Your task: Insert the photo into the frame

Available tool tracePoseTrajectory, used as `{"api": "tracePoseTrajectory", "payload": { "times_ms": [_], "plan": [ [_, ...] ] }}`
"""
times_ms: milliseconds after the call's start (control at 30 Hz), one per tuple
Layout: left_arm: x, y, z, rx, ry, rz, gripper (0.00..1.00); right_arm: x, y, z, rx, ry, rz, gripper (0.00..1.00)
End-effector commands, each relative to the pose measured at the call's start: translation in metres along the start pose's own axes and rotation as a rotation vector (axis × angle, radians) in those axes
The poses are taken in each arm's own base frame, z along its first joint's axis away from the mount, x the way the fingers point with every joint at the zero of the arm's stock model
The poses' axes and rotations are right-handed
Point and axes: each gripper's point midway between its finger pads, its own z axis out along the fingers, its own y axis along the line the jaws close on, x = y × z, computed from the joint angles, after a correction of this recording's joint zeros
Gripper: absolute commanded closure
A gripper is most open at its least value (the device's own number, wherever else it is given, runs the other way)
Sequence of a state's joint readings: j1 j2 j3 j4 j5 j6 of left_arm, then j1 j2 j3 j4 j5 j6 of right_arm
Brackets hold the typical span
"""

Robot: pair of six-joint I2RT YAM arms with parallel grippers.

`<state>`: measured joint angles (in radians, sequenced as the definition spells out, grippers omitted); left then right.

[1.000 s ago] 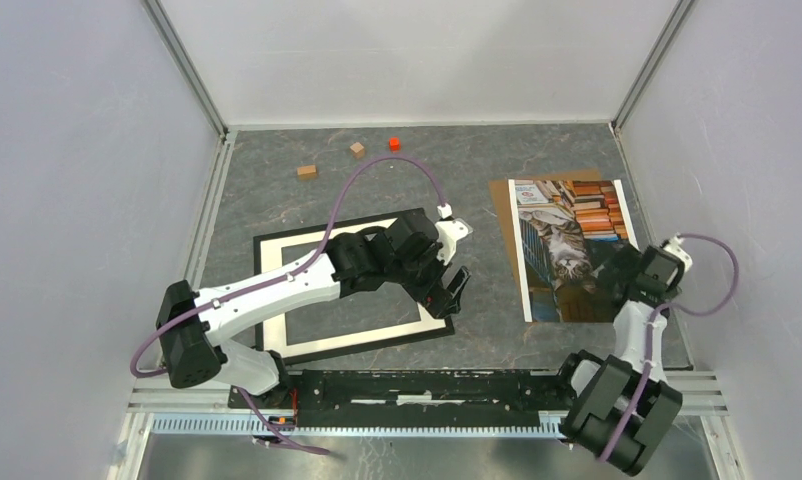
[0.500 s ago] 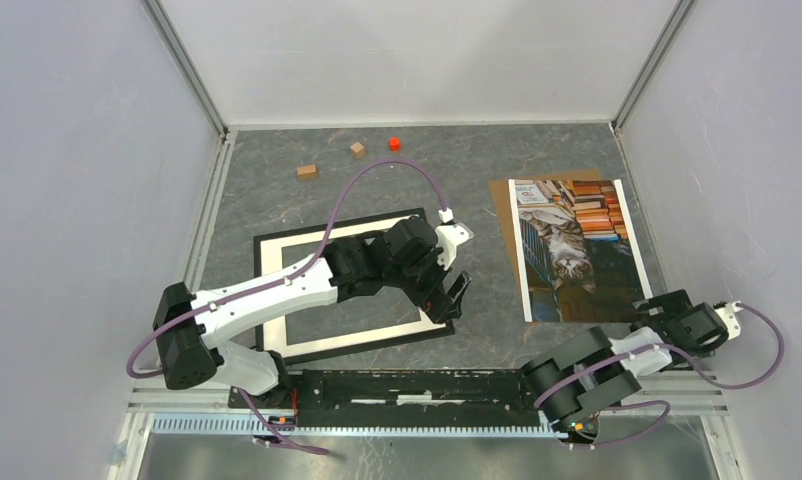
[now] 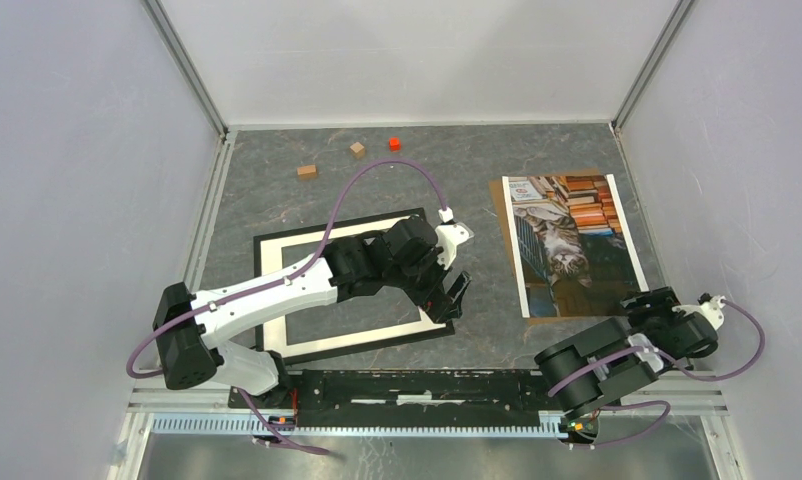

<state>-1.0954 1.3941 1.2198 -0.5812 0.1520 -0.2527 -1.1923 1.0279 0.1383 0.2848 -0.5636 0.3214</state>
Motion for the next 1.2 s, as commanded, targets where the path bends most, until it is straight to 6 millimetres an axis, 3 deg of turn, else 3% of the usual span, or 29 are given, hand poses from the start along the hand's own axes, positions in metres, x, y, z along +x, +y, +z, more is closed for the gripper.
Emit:
{"api": "tracePoseTrajectory", "payload": {
  "times_ms": [0, 167, 400, 567, 700, 900, 1167],
  "plan": [
    [-0.010, -0.004, -0.004, 0.015, -0.048, 0.026, 0.00, 0.001, 0.014, 0.001, -0.092, -0.018, 0.005, 0.31],
    [-0.010, -0.005, -0.004, 0.021, -0.049, 0.027, 0.00, -0.007, 0.014, 0.003, -0.089, -0.061, 0.027, 0.31],
    [-0.008, -0.008, -0.002, 0.039, -0.038, 0.021, 0.00, -0.019, -0.019, -0.001, 0.070, -0.118, 0.060, 0.24],
    [-0.007, -0.008, 0.001, 0.040, -0.032, 0.020, 0.00, -0.012, -0.002, 0.005, -0.054, -0.104, 0.112, 0.28],
    [-0.006, -0.007, 0.002, 0.039, -0.028, 0.019, 0.00, -0.004, 0.001, 0.007, -0.083, -0.090, 0.142, 0.31],
    [-0.004, -0.008, 0.003, 0.042, -0.022, 0.019, 0.00, 0.005, 0.003, 0.008, -0.107, -0.084, 0.160, 0.45],
    [-0.004, -0.007, 0.004, 0.042, -0.018, 0.018, 0.00, -0.006, 0.022, 0.009, -0.201, -0.112, 0.153, 0.95]
  ]
}}
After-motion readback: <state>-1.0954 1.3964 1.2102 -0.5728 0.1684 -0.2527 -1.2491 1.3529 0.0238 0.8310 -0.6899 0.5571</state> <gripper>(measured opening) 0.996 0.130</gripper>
